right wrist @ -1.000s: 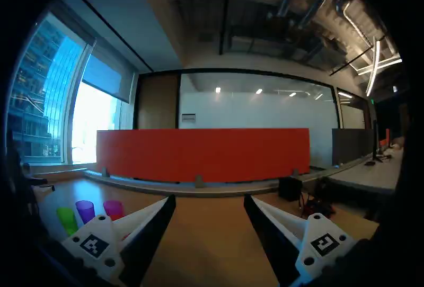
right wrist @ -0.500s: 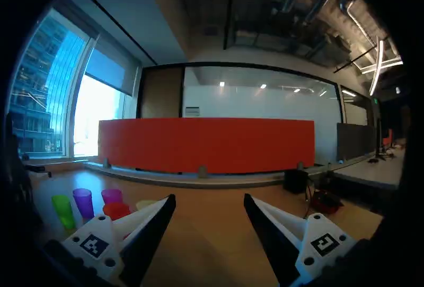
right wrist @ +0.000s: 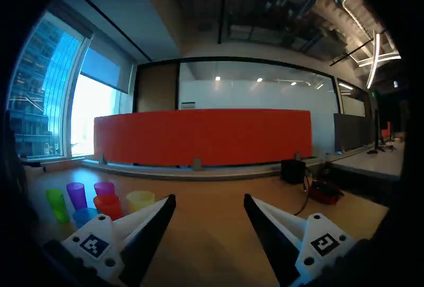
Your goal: Pour water
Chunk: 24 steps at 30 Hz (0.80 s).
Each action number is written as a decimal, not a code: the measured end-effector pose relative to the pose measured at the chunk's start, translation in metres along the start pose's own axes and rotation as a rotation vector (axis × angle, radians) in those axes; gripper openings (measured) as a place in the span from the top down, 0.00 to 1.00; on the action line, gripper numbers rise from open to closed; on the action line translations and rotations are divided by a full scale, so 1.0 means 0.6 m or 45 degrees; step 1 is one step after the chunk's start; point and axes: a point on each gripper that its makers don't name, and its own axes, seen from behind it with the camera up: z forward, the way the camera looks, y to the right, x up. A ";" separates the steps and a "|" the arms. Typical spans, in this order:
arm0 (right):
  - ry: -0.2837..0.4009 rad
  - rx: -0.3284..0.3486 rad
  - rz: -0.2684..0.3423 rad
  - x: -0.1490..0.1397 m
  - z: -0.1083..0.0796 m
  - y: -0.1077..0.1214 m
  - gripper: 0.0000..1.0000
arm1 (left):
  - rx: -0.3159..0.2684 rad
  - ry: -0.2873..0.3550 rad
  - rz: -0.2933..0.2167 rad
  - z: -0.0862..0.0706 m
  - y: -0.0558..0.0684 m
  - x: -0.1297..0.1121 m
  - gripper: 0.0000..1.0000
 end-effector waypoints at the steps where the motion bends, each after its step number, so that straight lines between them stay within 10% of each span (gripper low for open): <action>1: -0.003 0.001 -0.003 -0.003 0.000 0.000 0.01 | 0.000 0.000 0.000 0.000 0.000 0.000 0.01; 24: -0.048 0.011 -0.021 -0.023 -0.002 -0.002 0.01 | 0.000 0.000 0.000 0.000 0.001 0.000 0.01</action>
